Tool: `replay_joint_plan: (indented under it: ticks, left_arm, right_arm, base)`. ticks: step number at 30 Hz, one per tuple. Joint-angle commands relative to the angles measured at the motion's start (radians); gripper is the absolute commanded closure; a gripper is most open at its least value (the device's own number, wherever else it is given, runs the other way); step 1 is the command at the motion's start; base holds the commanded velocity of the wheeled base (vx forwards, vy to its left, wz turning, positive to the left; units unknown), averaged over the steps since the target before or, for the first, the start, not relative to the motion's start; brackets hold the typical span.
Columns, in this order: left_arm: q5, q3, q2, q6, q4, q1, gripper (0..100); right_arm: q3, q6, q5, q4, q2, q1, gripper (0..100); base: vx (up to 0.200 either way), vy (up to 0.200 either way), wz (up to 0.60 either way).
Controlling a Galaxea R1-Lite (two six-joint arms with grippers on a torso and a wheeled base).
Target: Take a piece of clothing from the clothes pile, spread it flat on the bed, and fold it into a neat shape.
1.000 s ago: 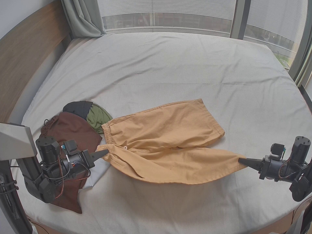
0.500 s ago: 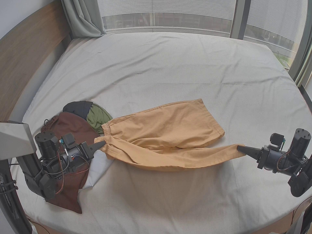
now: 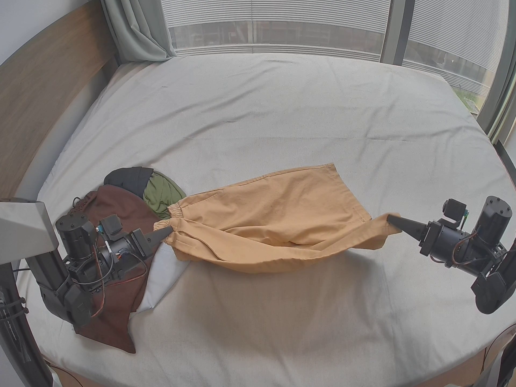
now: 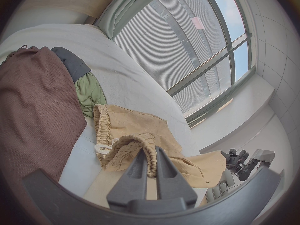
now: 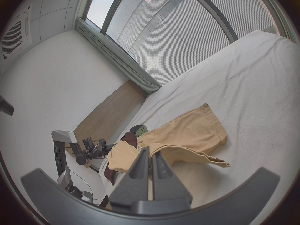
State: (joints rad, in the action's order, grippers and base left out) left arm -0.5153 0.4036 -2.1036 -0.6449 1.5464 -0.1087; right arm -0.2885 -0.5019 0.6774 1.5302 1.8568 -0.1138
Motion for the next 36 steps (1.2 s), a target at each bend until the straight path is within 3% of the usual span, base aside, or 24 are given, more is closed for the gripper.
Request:
replay_joint_plan:
  ticks: [1, 18, 36]
  left_arm:
    - [0.000, 0.004, 0.001, -0.010, 0.001, 0.000, 100]
    - [0.018, 0.020, -0.004, -0.042, 0.000, -0.005, 100]
    - [0.057, 0.063, -0.012, -0.114, 0.000, -0.008, 100]
  right_arm:
    - [-0.046, -0.012, 0.001, -0.001, 0.015, 0.010, 100]
    - [-0.242, -0.092, 0.001, -0.007, 0.101, 0.022, 100]
    - [-0.485, -0.093, 0.001, -0.191, 0.160, 0.026, 100]
  base:
    - [0.000, 0.000, 0.00]
    - [0.000, 0.000, 0.00]
    - [0.000, 0.000, 0.00]
